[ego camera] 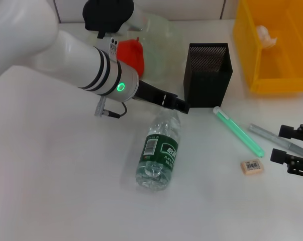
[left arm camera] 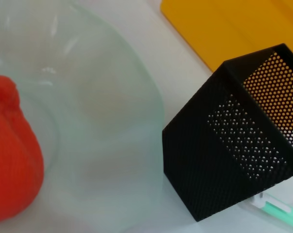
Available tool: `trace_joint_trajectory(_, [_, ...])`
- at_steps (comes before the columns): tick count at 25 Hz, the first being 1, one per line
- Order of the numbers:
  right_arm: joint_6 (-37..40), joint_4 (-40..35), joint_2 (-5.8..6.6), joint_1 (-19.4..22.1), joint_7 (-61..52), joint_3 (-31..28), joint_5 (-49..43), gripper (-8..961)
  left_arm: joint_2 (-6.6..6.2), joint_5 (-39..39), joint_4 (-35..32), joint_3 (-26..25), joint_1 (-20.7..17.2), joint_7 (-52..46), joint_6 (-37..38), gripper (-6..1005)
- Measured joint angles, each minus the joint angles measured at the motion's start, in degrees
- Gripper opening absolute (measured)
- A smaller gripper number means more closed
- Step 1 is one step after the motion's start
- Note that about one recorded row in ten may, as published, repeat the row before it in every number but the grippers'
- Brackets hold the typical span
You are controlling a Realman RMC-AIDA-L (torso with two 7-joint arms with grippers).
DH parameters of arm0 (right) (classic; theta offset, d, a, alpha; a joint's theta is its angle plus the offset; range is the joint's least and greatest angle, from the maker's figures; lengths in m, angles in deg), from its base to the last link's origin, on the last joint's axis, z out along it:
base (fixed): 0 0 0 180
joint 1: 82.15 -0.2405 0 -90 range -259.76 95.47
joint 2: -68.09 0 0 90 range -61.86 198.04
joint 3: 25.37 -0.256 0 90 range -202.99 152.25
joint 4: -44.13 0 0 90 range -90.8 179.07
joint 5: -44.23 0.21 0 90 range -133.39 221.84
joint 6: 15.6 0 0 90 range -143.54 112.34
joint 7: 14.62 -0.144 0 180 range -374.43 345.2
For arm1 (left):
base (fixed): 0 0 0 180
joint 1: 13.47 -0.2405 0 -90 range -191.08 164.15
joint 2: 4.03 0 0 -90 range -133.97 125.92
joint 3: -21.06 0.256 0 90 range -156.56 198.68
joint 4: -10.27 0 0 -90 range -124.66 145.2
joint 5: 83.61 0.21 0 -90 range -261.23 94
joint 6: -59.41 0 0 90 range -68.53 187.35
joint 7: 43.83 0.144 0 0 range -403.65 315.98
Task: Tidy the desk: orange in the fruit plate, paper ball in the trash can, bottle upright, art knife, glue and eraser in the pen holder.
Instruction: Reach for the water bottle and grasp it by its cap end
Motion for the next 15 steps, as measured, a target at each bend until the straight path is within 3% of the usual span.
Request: trace_joint_trajectory(15, [-0.83,0.97,-0.48,-0.51,0.51,-0.02,-0.70,739,0.06,-0.56,1.50,2.21,-0.54,0.12,-2.71,815])
